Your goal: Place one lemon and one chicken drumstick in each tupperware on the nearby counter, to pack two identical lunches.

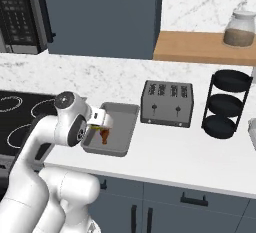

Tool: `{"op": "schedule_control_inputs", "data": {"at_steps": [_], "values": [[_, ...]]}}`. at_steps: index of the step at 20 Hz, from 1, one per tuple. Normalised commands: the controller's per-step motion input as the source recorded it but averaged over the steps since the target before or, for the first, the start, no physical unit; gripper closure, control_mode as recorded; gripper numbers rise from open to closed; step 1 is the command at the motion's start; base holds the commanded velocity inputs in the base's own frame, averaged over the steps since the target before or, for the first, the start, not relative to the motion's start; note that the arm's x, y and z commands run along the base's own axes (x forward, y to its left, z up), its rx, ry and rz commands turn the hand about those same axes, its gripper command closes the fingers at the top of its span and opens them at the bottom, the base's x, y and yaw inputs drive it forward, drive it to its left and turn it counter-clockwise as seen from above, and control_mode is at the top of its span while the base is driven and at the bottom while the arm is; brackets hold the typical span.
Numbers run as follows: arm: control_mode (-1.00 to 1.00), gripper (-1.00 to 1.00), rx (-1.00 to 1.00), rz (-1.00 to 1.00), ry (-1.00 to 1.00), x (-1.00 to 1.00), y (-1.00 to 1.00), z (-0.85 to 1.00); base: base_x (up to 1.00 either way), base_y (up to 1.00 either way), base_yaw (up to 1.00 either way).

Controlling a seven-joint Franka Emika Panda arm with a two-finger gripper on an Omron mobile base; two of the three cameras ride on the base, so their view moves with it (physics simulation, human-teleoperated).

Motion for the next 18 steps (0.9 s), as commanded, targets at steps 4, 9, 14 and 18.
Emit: {"op": "schedule_control_inputs", "data": {"at_steps": [4, 9, 14, 18], "values": [[-1.00, 1.00, -0.04, -0.01, 0.74, 0.97, -0.06, 0.10, 0.00, 0.00, 0.00], [-1.00, 1.00, -0.02, 0.00, 0.57, 0.60, -0.04, -0.03, 0.00, 0.00, 0.00], [-1.00, 1.00, 0.00, 0.00, -0.04, 0.01, 0.00, -0.89, 0.00, 0.00, 0.00], [-1.00, 1.00, 0.00, 0.01, -0.14, 0.14, 0.00, -0.80, 0.00, 0.00, 0.00]]}}
